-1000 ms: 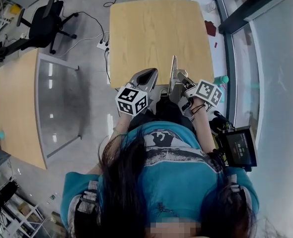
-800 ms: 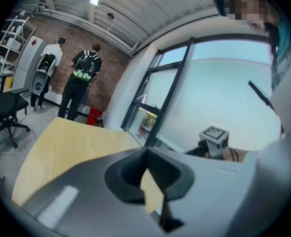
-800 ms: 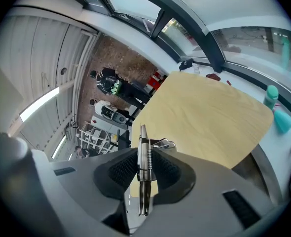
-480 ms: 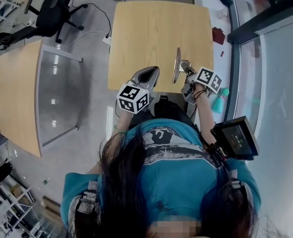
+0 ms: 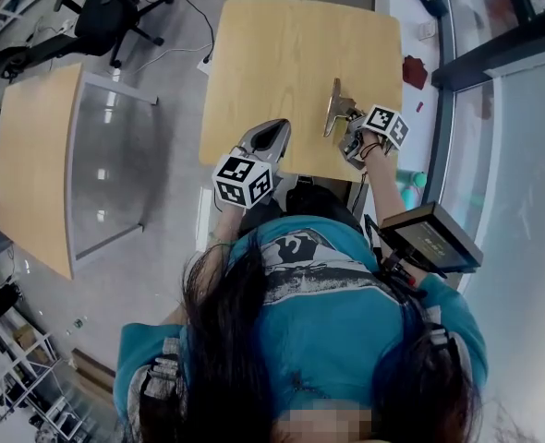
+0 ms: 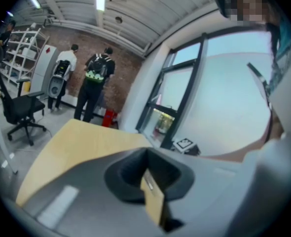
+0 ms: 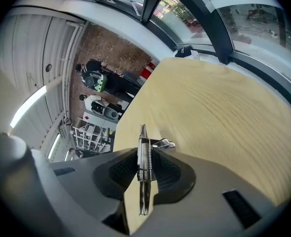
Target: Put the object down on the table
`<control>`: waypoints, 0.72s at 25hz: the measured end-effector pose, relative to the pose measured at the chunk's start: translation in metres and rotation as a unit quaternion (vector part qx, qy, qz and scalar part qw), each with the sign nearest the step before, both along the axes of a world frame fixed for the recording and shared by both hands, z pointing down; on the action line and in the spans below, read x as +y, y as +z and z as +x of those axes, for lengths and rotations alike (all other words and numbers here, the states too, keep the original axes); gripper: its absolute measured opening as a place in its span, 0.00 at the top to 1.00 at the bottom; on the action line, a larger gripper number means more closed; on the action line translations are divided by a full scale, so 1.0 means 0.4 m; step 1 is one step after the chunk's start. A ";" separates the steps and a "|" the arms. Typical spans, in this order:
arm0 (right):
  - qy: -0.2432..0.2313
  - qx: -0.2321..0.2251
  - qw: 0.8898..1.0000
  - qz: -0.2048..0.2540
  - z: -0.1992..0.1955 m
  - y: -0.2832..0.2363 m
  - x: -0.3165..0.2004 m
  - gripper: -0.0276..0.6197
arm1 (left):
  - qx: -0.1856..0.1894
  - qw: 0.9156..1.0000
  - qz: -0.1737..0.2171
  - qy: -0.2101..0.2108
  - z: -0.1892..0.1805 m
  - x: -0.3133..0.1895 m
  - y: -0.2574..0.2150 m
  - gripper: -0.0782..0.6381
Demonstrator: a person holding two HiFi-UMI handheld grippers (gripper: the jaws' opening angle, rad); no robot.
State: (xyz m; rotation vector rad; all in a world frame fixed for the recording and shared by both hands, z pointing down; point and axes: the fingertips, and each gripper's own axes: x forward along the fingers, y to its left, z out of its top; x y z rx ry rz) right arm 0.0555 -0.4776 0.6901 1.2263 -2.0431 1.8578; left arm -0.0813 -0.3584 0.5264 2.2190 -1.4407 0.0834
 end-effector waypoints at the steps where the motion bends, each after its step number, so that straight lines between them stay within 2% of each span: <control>1: -0.001 0.006 1.000 0.000 -0.002 0.012 -0.006 0.82 | 0.000 1.000 -0.001 -0.002 -0.003 -0.001 0.001 0.89; 6: -0.006 0.032 0.999 -0.019 0.012 0.071 0.007 0.82 | 0.000 1.000 -0.001 -0.008 -0.007 0.000 0.000 0.89; 10: -0.008 0.031 0.999 -0.018 0.013 0.085 0.019 0.82 | -0.002 1.000 -0.003 -0.012 -0.013 0.004 0.001 0.89; 16: 0.016 -0.013 0.999 -0.038 0.012 0.095 0.018 0.82 | -0.003 1.000 -0.004 -0.009 -0.019 0.000 0.002 0.89; 18: 0.020 -0.014 0.999 -0.042 0.021 0.093 0.019 0.79 | -0.003 1.000 -0.005 -0.009 -0.019 0.000 0.004 0.89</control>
